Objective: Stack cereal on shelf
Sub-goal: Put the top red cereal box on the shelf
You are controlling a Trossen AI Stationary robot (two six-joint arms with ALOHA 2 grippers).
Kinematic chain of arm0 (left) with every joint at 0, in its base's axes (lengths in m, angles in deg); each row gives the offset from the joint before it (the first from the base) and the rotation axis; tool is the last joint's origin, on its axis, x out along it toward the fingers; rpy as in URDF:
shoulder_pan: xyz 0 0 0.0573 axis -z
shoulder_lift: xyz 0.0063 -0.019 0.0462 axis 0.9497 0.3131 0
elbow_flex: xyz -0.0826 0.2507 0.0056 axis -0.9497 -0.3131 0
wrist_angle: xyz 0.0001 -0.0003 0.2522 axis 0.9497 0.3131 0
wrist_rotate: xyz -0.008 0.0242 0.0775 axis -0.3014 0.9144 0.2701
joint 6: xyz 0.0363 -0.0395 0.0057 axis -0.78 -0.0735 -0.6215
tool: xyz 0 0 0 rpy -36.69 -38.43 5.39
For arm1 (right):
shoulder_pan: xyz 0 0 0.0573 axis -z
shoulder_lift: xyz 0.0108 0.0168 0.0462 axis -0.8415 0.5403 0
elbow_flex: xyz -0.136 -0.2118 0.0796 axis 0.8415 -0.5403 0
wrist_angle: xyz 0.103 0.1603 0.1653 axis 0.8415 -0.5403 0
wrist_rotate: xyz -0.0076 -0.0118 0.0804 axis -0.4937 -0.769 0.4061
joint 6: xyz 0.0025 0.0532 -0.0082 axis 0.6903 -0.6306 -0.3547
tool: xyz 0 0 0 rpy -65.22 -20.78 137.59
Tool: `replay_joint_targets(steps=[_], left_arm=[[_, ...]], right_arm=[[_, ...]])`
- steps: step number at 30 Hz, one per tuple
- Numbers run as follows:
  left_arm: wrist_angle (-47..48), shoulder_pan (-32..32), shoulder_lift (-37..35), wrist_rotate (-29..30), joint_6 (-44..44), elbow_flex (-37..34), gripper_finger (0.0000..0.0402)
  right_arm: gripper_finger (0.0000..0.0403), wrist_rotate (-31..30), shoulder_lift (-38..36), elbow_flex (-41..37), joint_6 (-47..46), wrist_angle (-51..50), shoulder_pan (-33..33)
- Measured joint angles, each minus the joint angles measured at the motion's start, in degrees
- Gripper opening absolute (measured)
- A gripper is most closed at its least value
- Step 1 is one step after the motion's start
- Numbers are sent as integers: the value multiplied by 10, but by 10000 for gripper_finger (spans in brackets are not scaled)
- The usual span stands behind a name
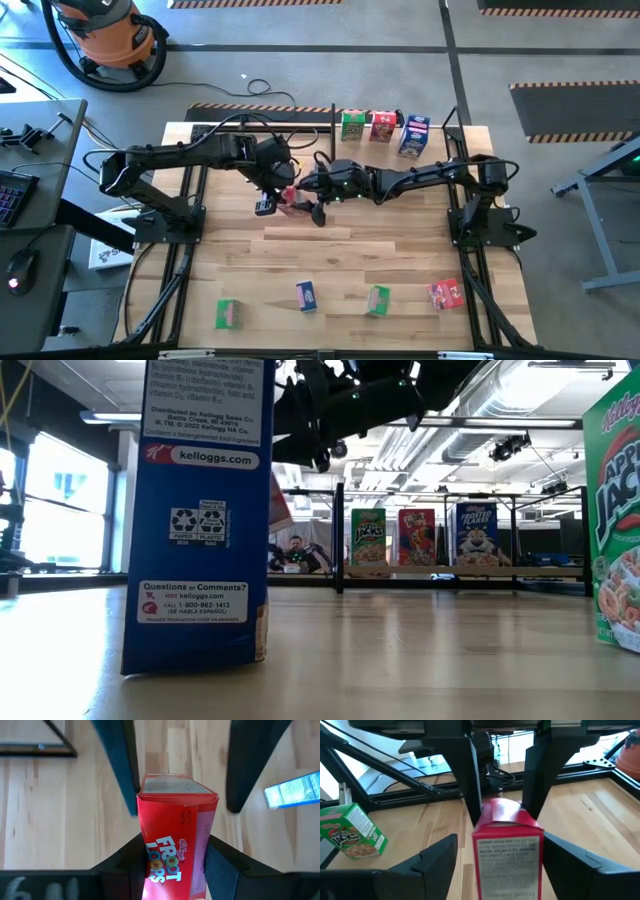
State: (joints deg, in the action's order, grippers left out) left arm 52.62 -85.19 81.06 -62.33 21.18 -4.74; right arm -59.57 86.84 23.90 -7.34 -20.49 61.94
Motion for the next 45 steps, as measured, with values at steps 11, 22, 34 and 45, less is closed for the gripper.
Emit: replay_joint_targets(steps=[11,22,34,45], left_arm=[[-21,0,0,-35,34,0,152],[-65,-1,-94,-20,59,-20,187],[-514,15,-320,-31,171,-326,188],[-782,27,-386,-28,273,-507,188]], right_arm=[[197,0,0,0,-2,-3,-2],[169,2,-8,0,10,2,-2],[169,14,-164,-12,89,-203,8],[169,-110,-433,-301,109,-147,69]])
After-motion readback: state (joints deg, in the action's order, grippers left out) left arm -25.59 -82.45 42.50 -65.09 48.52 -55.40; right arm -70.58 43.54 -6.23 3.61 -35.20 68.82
